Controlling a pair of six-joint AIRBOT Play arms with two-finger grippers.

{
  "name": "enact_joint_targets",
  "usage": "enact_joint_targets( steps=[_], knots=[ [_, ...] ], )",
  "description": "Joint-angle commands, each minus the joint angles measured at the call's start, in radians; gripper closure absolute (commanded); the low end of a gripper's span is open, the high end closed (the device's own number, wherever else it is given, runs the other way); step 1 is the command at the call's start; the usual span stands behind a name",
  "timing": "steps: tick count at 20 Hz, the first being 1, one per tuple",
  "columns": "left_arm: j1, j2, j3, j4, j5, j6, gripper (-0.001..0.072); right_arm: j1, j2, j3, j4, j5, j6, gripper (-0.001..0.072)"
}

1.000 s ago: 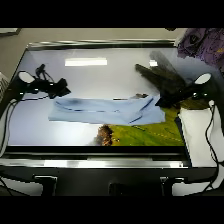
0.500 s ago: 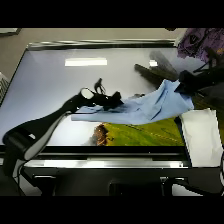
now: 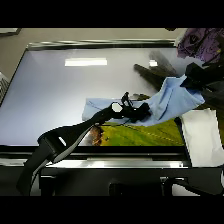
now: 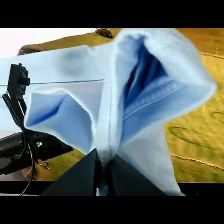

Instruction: Fold the clothes and pants, and hang the long-sleeved shirts on hangers.

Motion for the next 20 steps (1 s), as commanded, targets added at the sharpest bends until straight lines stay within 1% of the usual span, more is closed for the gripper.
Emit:
enact_joint_targets(
  steps=[1,2,3,6,7,8,10,12,14,17,20],
  knots=[
    [0.026,-0.012,0.031,0.027,-0.085,-0.029,0.0698,0.001,0.001,0.004,0.001,-0.004,0.024,0.0681],
    [0.063,0.008,0.031,0.095,-0.152,-0.037,0.0698,0.001,0.001,0.004,0.009,-0.012,0.040,0.0681],
    [0.102,0.036,0.031,0.202,-0.222,-0.078,0.0699,0.001,0.001,0.004,0.032,-0.024,0.041,0.0681],
    [0.251,0.172,0.031,0.646,-0.468,-0.236,0.0698,0.025,0.002,0.004,0.122,-0.068,0.092,0.0681],
    [0.311,0.232,0.031,0.801,-0.555,-0.254,0.0696,0.056,0.001,0.004,0.124,-0.074,0.111,0.0681],
    [0.372,0.296,0.031,0.939,-0.631,-0.253,0.0695,0.100,0.001,0.004,0.123,-0.082,0.133,0.0681],
    [0.493,0.415,0.031,1.158,-0.741,-0.221,0.0694,0.206,0.001,0.004,0.104,-0.117,0.183,0.0681],
    [0.622,0.521,0.031,1.260,-0.791,-0.154,0.0693,0.327,-0.006,0.004,0.062,-0.166,0.244,0.0681],
    [0.753,0.604,0.031,1.265,-0.806,-0.107,0.0692,0.445,-0.028,0.004,0.044,-0.222,0.303,0.0681],
    [0.914,0.683,0.031,1.264,-0.825,-0.106,0.0692,0.605,-0.102,0.004,0.040,-0.338,0.374,0.0682],
    [1.012,0.714,0.031,1.264,-0.829,-0.101,0.0692,0.700,-0.212,0.004,0.064,-0.430,0.429,0.0682]
  ],
)
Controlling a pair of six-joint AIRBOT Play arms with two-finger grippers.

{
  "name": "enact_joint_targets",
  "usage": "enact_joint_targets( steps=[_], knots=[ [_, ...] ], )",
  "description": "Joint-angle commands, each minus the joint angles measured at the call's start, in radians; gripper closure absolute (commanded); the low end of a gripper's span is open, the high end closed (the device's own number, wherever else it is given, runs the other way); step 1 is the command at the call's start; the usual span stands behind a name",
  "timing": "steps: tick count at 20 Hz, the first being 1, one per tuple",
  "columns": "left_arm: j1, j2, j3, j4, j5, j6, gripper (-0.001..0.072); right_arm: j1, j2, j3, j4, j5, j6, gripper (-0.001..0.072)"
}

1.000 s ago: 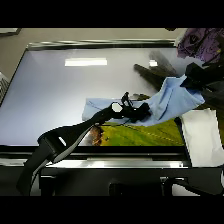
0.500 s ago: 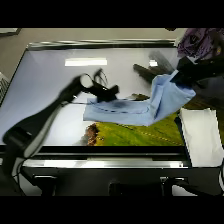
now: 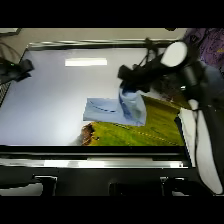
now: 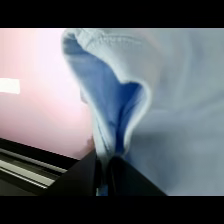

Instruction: Fold the clothes and pants, and hang the long-sleeved shirts on hangers.

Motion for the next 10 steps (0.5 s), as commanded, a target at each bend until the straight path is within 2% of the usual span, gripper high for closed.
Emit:
enact_joint_targets(
  steps=[1,10],
  knots=[
    [0.132,0.053,0.000,0.034,-0.027,0.022,0.0692,0.125,-0.121,0.001,0.032,-0.138,0.080,0.0682],
    [0.130,0.048,-0.038,0.032,-0.021,0.021,0.0692,0.169,-0.351,0.001,0.125,-0.466,0.178,0.0681]
  ],
)
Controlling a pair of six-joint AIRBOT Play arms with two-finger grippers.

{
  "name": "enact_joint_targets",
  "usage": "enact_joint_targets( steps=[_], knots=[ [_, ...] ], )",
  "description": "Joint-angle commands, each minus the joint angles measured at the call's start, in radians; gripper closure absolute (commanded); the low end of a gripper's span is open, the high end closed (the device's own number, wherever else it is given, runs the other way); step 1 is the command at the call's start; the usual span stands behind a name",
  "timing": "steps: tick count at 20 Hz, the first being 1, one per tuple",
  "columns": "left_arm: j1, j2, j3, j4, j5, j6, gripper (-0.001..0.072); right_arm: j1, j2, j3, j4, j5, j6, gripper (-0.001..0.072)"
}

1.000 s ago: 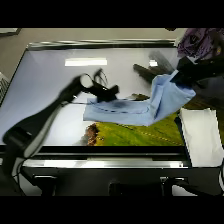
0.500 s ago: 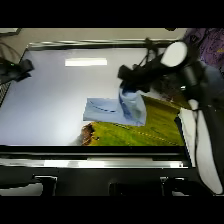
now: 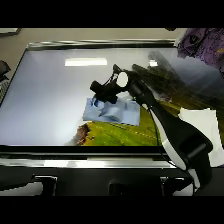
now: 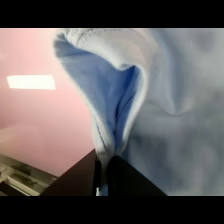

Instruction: Fold the clothes and pants, and hang the long-sleeved shirts on hangers.

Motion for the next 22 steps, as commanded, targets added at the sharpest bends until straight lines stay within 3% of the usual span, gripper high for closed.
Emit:
enact_joint_targets(
  steps=[1,2,5,6,8,13,16,18,22],
  knots=[
    [-0.005,0.002,-0.031,-0.002,0.002,0.001,0.0692,0.008,-0.069,0.001,0.061,-0.136,0.036,0.0680],
    [-0.009,0.002,-0.042,-0.002,0.002,0.000,0.0691,0.013,-0.077,0.001,0.080,-0.156,0.026,0.0671],
    [-0.020,0.001,-0.064,-0.007,0.003,0.000,0.0692,0.034,-0.082,0.001,0.125,-0.194,-0.028,0.0358],
    [-0.024,0.001,-0.070,-0.008,0.004,0.000,0.0692,0.038,-0.081,0.001,0.178,-0.183,-0.089,0.0303],
    [-0.034,0.001,-0.076,-0.008,0.005,0.000,0.0692,0.036,-0.067,0.001,0.238,-0.115,-0.180,0.0284],
    [-0.046,0.000,-0.076,-0.009,0.021,0.000,0.0692,-0.118,0.061,0.001,0.135,0.114,-0.283,0.0232],
    [-0.045,0.001,-0.076,-0.008,0.021,0.000,0.0691,-0.338,0.168,0.000,-0.025,0.407,-0.433,0.0214],
    [-0.045,0.001,-0.076,-0.008,0.021,0.000,0.0691,-0.493,0.222,-0.031,-0.151,0.528,-0.534,0.0214],
    [-0.045,0.000,-0.076,-0.008,0.021,0.000,0.0692,-0.775,0.254,-0.268,0.094,0.504,-0.715,0.0161]
  ],
)
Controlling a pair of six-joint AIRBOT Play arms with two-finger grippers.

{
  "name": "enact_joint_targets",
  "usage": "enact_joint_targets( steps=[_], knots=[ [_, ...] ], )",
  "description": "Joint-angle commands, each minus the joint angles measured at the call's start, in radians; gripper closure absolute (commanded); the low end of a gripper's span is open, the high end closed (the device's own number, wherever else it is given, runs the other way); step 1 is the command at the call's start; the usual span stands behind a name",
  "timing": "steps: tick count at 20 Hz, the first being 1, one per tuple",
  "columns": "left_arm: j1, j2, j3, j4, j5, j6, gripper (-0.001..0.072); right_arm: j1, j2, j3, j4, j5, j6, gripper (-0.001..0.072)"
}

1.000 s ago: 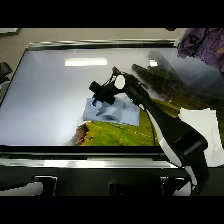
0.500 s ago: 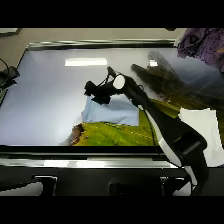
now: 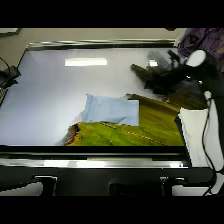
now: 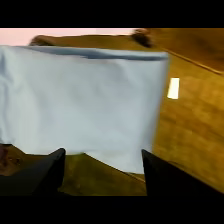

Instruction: Fold the clothes and pants, and hang the long-sleeved shirts on hangers.

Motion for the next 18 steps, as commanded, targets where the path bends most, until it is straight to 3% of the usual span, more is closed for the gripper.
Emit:
enact_joint_targets(
  steps=[1,8,14,16,17,18],
  knots=[
    [0.000,-0.001,0.000,0.001,0.001,0.000,0.0691,-0.218,0.031,-0.208,0.169,0.026,-0.197,0.0162],
    [0.000,-0.001,0.000,0.001,0.009,0.001,0.0691,-0.160,-0.051,-0.569,0.444,-0.229,-0.439,0.0164],
    [0.000,-0.004,0.000,0.001,0.008,0.000,0.0691,-0.010,-0.150,-0.572,0.499,-0.377,-0.455,0.0192],
    [0.000,-0.005,0.000,0.001,0.009,0.000,0.0691,0.020,-0.153,-0.572,0.530,-0.406,-0.456,0.0276],
    [0.000,-0.005,0.000,0.001,0.009,0.000,0.0691,0.031,-0.153,-0.571,0.536,-0.414,-0.456,0.0409],
    [0.000,-0.005,0.000,0.001,0.009,0.000,0.0691,0.032,-0.153,-0.563,0.536,-0.406,-0.457,0.0587]
  ],
)
